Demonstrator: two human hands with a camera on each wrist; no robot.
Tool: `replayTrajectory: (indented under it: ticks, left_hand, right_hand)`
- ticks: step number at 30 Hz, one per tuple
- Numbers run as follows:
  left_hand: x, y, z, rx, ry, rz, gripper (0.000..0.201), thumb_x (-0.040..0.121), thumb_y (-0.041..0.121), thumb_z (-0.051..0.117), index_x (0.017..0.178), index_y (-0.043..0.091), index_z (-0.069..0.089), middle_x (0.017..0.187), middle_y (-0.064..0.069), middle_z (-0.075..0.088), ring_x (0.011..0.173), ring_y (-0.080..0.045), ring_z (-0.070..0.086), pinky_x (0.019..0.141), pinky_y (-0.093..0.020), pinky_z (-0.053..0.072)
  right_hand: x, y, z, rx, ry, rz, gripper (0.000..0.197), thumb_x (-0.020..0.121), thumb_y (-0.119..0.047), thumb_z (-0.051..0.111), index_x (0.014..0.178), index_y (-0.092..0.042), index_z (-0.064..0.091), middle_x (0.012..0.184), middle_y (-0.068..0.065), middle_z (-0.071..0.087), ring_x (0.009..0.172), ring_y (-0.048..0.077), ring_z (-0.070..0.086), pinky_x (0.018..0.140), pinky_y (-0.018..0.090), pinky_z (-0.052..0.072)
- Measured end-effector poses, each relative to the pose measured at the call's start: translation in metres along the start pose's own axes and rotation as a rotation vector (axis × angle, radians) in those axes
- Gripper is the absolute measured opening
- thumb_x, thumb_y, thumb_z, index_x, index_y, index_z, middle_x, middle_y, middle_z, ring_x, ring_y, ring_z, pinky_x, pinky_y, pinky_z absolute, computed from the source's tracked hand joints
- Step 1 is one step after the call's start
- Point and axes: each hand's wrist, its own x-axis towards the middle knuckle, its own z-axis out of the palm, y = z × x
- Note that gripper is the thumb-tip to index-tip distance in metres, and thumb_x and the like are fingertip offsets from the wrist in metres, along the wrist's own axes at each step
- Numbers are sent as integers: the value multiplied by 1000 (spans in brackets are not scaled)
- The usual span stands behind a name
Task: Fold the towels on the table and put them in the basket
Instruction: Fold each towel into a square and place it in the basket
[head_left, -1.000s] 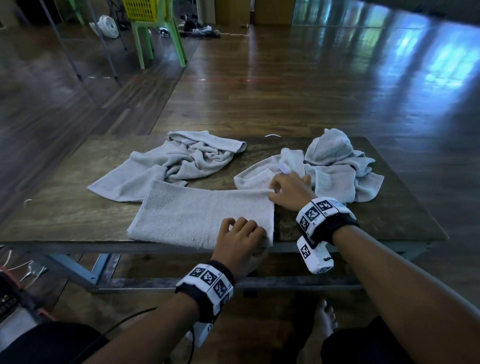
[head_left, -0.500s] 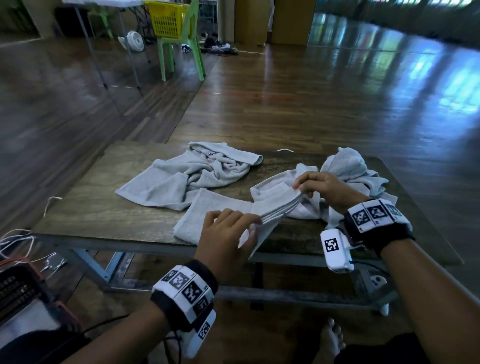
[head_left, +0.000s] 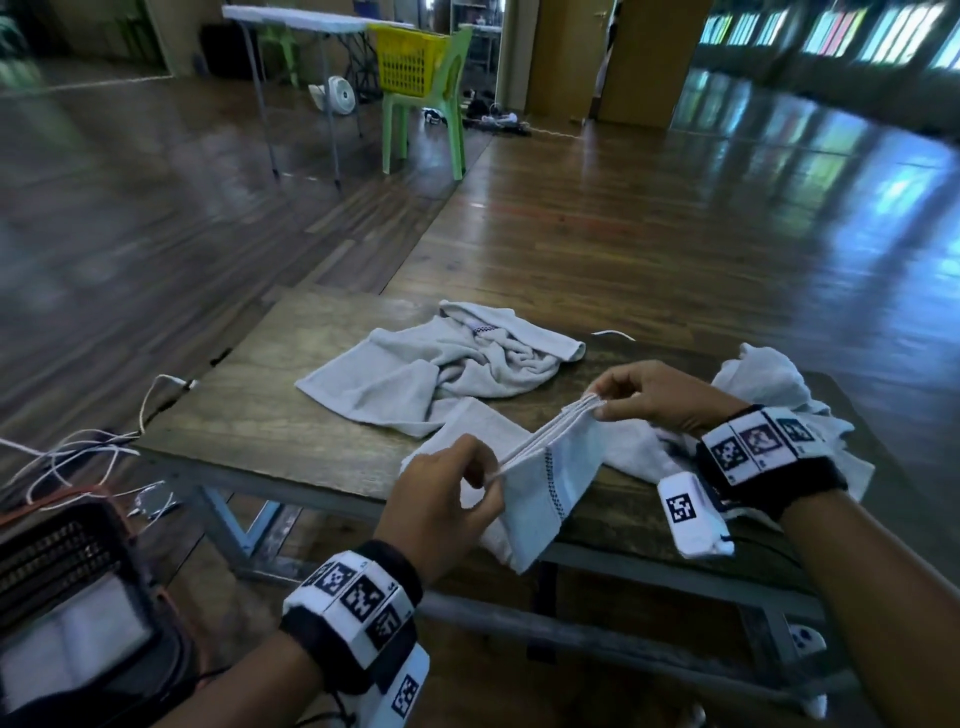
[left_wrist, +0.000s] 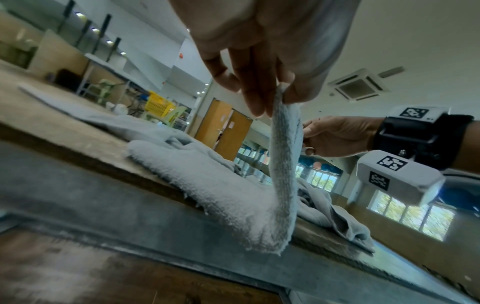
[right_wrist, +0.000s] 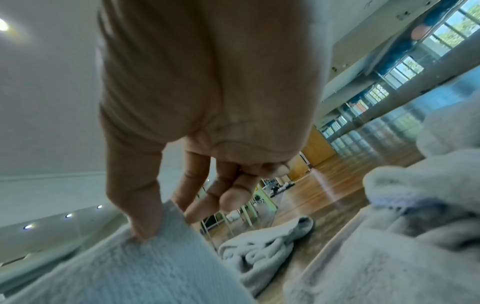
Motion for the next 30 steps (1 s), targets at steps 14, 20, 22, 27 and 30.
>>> replayTrajectory:
  ticks: [14,20,22,27,30]
  left_hand:
    - [7,-95,-2,-26,117,-645,12,76,30,62,68,37,57,73,10,68,74,-14,65,72,-35,55]
    - [10,-109,1,-19,74,-703,7,78,34,58,79,28,62,76,6,68,75,-18,64,73,-38,56]
    - [11,-111,0,5,40,-712,10,79,35,59,81,26,63,79,4,68,77,-19,64,74,-38,56]
    - [15,-108,-1,75,-39,-690,10,81,33,59,82,24,64,80,5,67,77,-19,63,74,-39,55]
    - [20,-100,-3,106,-79,-694,14,86,32,58,85,20,66,86,0,68,81,-22,63,77,-39,54]
  right_hand:
    - [135,-18,84,-296,-93,135,25,88,-32,61,99,-12,70,106,8,68,102,26,60,90,39,44]
    - [140,-18,92,-339,-88,152,34,91,-28,57,107,0,66,109,17,65,102,31,59,68,27,37]
    - [142,-16,94,-355,-82,163,38,91,-25,57,109,7,61,113,26,61,106,38,56,69,27,33]
    - [141,-19,100,-433,-66,113,25,89,-22,58,112,-14,63,110,7,61,104,23,58,79,26,40]
    - [137,-21,100,-494,-106,57,23,91,-19,56,111,-17,66,114,4,62,107,21,57,81,26,41]
